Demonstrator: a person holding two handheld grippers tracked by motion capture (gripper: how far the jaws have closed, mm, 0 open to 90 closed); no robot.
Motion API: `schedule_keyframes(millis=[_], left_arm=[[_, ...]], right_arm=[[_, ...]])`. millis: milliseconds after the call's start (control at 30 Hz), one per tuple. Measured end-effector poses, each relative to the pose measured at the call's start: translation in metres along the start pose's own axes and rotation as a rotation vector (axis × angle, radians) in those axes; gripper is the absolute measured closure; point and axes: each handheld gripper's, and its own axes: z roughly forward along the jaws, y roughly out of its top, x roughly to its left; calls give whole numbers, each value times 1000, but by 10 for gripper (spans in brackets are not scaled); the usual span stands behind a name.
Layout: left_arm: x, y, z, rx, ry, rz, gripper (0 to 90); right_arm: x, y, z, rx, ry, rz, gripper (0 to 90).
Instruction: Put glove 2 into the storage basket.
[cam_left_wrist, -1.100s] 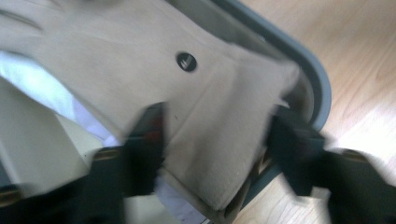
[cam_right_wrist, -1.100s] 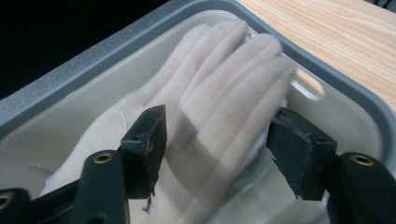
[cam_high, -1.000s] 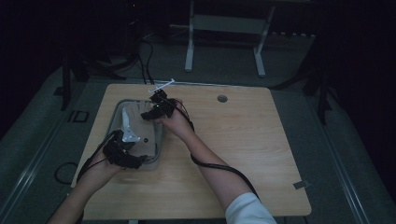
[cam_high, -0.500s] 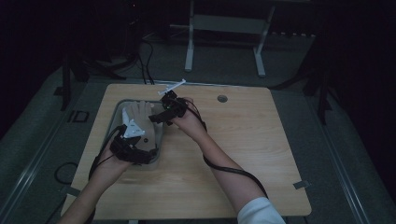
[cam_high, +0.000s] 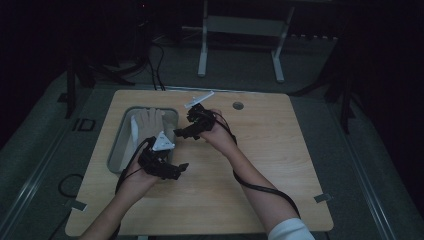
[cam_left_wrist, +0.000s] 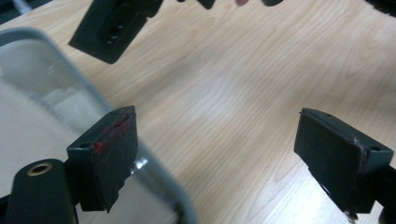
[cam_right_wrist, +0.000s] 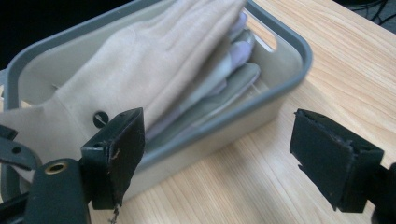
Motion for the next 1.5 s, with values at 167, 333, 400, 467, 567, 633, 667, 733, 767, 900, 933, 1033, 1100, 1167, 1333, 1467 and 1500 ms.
schedule_keyframes(millis=[167, 333, 400, 467, 567, 633, 667, 733, 767, 900, 933, 1033, 1100, 1167, 1333, 1467, 1500], left_arm=[[-10, 1, 10, -8, -26, 6, 141], [-19, 0, 24, -19, -65, 3, 141], [-23, 1, 30, -21, -80, 4, 141], [-25, 1, 32, -20, -83, 11, 141], [-28, 1, 38, -28, -98, 9, 141], [-33, -1, 44, -27, -110, 6, 141], [-33, -1, 44, -27, -110, 6, 141], [-35, -2, 48, -24, -123, 9, 141], [-38, -5, 53, -12, -128, 17, 141], [-40, -8, 60, -6, -147, 16, 141], [-41, -8, 61, -9, -150, 16, 141], [-43, -10, 66, -6, -150, 30, 141], [-46, -12, 69, -15, -159, 35, 141], [-47, -14, 72, -12, -174, 29, 141], [-52, -19, 82, 0, -203, 28, 141], [-56, -21, 92, 12, -222, 34, 141], [-57, -21, 94, 17, -223, 36, 141]], right_arm=[[-6, -15, -11, -1, -19, 3, 182], [-13, -31, -20, 3, -29, 10, 182], [-16, -41, -26, -1, -34, 18, 182], [-17, -45, -28, -1, -35, 18, 182], [-21, -60, -35, -5, -40, 35, 182], [-23, -67, -36, -8, -42, 41, 182], [-24, -71, -37, -14, -41, 47, 182], [-25, -79, -39, -8, -43, 49, 182], [-26, -83, -39, -7, -47, 47, 182], [-30, -100, -43, -7, -54, 45, 182], [-30, -100, -43, -7, -54, 45, 182], [-32, -112, -45, -20, -56, 42, 181], [-32, -116, -47, -21, -54, 35, 178], [-33, -123, -48, -21, -55, 18, 173], [-38, -141, -56, -26, -62, 14, 170], [-40, -154, -60, -17, -63, 5, 170], [-41, -158, -62, -11, -69, 5, 170]])
